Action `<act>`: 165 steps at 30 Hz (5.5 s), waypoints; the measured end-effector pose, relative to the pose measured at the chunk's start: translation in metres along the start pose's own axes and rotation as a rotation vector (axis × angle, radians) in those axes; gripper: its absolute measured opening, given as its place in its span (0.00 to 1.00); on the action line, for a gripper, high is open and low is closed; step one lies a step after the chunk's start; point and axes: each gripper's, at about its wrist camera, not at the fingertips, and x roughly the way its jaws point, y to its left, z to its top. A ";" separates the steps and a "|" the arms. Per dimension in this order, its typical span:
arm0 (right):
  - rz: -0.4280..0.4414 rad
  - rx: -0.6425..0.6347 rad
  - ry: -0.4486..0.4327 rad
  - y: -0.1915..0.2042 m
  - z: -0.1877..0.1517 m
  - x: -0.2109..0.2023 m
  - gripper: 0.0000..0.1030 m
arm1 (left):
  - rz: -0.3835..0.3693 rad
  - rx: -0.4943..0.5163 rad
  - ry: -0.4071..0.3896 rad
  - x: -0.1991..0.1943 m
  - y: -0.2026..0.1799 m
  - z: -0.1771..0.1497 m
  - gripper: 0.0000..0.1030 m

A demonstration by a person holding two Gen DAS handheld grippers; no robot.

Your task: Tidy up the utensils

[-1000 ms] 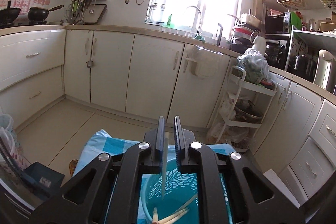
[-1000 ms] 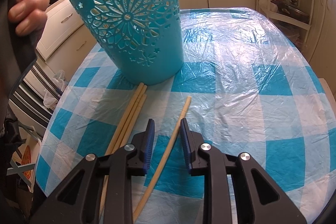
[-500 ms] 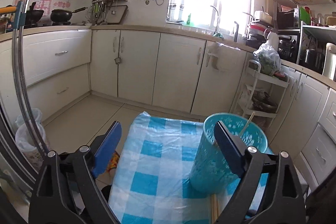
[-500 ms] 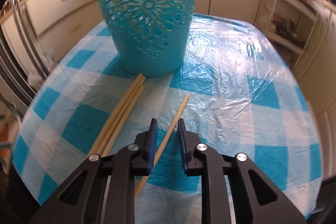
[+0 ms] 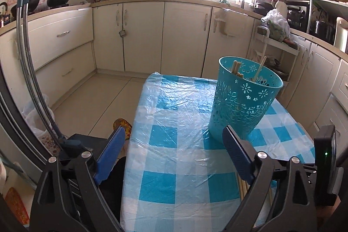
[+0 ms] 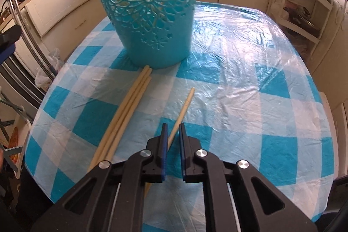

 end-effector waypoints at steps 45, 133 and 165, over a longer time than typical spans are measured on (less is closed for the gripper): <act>0.283 0.194 -0.452 -0.005 0.049 -0.124 0.05 | 0.007 0.049 0.063 -0.007 -0.016 -0.012 0.91; -0.040 0.410 -0.345 -0.047 -0.009 -0.059 0.46 | 0.039 0.102 0.401 0.156 -0.041 -0.033 0.93; 0.011 0.180 -0.259 0.007 -0.012 -0.031 0.46 | 0.038 0.100 0.401 0.157 -0.043 -0.032 0.93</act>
